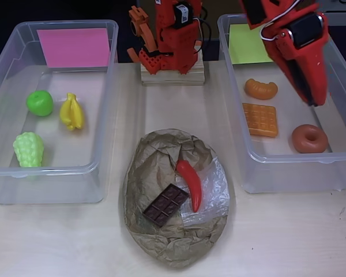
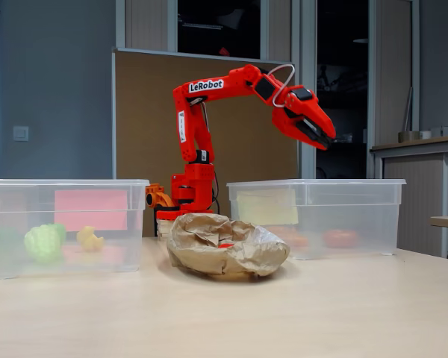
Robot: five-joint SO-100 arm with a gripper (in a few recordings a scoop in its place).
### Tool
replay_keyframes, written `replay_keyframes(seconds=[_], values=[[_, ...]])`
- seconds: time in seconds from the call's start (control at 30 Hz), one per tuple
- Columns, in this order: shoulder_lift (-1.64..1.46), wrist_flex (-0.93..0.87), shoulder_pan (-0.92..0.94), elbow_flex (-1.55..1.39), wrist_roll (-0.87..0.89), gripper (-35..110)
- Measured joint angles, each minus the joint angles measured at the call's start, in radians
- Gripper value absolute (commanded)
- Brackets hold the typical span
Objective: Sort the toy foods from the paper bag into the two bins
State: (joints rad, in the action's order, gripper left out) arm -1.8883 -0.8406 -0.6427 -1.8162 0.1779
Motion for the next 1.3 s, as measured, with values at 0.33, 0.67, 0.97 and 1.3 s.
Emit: replay_keyframes(seconds=[0.33,0.67,0.97,1.3], values=[[-0.04,-0.081,0.388,-0.115,-0.281,15],[0.132,-0.11,0.637,-0.14,-0.465,15],[0.31,-0.106,0.641,-0.046,-0.634,42],[0.615,-0.06,0.641,0.143,-0.825,50]])
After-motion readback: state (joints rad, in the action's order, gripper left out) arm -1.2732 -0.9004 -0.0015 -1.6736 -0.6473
